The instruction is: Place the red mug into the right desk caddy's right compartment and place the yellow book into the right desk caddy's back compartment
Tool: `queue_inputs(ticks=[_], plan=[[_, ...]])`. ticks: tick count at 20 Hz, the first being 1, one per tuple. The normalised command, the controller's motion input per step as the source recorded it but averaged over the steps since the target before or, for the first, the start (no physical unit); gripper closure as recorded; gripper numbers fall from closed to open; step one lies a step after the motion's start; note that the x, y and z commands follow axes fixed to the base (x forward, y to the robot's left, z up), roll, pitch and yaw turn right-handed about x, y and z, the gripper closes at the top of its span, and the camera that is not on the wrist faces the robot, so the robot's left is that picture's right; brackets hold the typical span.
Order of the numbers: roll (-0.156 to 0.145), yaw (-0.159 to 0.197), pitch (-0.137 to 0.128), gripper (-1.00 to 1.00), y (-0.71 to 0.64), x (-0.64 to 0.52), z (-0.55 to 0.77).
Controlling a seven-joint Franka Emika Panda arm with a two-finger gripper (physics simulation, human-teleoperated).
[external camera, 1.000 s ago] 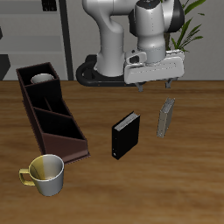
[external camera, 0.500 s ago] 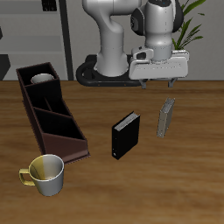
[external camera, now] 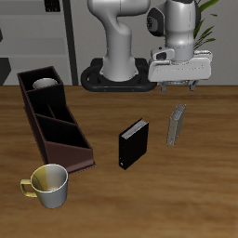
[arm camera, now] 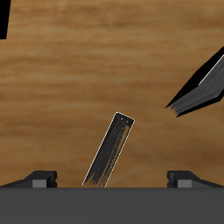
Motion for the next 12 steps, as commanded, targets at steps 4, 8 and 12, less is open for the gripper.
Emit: queue_inputs(ticks=[4, 8, 12], plan=[[-0.016, 0.022, -0.005, -1.00, 0.12, 0.13, -0.03], [-0.049, -0.043, 0.010, -1.00, -0.07, 0.21, -0.06], [-0.018, -0.021, 0.017, -1.00, -0.08, 0.10, -0.13]])
